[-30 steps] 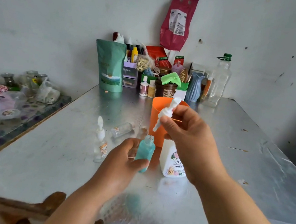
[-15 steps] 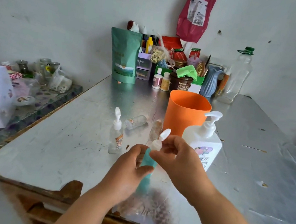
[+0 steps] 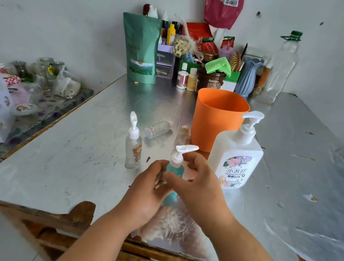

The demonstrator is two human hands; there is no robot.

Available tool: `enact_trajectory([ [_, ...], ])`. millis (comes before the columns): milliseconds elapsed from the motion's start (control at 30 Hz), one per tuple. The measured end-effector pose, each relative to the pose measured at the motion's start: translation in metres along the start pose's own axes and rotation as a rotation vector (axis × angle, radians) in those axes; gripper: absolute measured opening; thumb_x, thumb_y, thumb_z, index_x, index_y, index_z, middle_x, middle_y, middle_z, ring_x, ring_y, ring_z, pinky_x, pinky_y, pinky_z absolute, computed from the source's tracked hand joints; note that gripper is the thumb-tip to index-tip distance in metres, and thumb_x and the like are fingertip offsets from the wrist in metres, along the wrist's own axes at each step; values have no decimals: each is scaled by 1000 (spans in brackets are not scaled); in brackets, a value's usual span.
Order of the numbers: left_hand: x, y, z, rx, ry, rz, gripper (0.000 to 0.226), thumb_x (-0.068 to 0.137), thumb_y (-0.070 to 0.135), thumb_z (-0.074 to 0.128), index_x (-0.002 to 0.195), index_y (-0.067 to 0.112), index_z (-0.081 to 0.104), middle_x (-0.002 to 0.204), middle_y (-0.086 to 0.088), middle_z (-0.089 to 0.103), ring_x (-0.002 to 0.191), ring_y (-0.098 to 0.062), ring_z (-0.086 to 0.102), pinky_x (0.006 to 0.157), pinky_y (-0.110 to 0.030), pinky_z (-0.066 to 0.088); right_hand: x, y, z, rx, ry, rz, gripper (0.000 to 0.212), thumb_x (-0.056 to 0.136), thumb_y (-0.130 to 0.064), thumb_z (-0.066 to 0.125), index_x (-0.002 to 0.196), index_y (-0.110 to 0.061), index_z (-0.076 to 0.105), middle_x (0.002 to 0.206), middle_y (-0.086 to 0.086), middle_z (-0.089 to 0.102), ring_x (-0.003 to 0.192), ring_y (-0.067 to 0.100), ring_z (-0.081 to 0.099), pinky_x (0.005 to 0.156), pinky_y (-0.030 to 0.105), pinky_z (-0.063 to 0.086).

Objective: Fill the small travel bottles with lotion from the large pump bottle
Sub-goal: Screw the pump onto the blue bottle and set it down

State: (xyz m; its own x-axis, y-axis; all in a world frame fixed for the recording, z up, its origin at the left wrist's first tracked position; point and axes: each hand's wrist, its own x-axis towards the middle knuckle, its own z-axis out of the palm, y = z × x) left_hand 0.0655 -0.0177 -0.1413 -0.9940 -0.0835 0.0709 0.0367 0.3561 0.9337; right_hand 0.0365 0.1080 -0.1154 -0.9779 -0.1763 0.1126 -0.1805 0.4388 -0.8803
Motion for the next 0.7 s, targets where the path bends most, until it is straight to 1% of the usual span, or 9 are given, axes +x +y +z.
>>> enact_trajectory([
  [100,-1,0,0,17,6,29,26,93,27,58,114,40,49,110,25,63,103,15,57,84,-10,49,-3,3,7,28,47,-19,48,76,-37,71,121,-32,55,118,-11,60,114,11,55,97,31,47],
  [167,0,-1,0,17,14,35,26,93,27,59,115,37,51,110,22,64,105,12,58,84,-10,49,-2,3,10,36,80,-44,44,78,-41,65,120,-30,57,117,-9,61,115,15,55,99,37,47],
  [233,-1,-2,0,23,17,36,26,92,26,59,116,33,52,111,21,65,107,8,59,86,-12,48,-1,1,13,41,89,-58,39,79,-43,59,115,-28,60,113,-7,63,113,18,56,97,39,48],
  [300,-1,-3,1,32,20,40,24,92,25,59,113,36,52,110,23,64,106,9,59,85,-10,48,0,0,14,44,93,-51,32,81,-43,60,109,-28,61,109,-7,64,111,20,56,94,38,49],
  [367,-1,-4,2,40,24,47,24,93,23,60,111,37,52,109,25,64,106,11,58,84,-7,47,2,0,16,51,114,-26,27,82,-41,67,105,-29,58,107,-8,63,112,19,55,91,35,50],
  [467,-1,-5,3,43,13,46,24,94,21,59,113,35,53,111,26,63,108,13,56,87,-8,47,4,-1,16,80,136,7,33,77,-46,73,101,-31,55,104,-6,63,109,20,56,89,35,51],
  [533,-1,-5,3,39,8,56,26,94,21,58,116,33,53,111,27,63,108,15,55,88,-10,47,6,-3,14,75,125,21,35,76,-49,74,99,-33,54,106,-5,62,109,20,56,89,35,51],
  [633,-1,-4,3,35,6,58,30,94,22,58,119,36,50,108,31,61,103,21,53,83,-8,47,5,-3,10,95,92,5,39,78,-47,72,111,-35,56,114,-8,61,114,16,54,94,33,49],
  [700,0,-6,3,35,12,42,33,94,22,59,123,35,49,109,28,61,101,20,54,82,-7,47,4,-3,5,132,66,-18,34,83,-38,69,115,-37,59,115,-11,62,114,9,55,91,21,47],
])
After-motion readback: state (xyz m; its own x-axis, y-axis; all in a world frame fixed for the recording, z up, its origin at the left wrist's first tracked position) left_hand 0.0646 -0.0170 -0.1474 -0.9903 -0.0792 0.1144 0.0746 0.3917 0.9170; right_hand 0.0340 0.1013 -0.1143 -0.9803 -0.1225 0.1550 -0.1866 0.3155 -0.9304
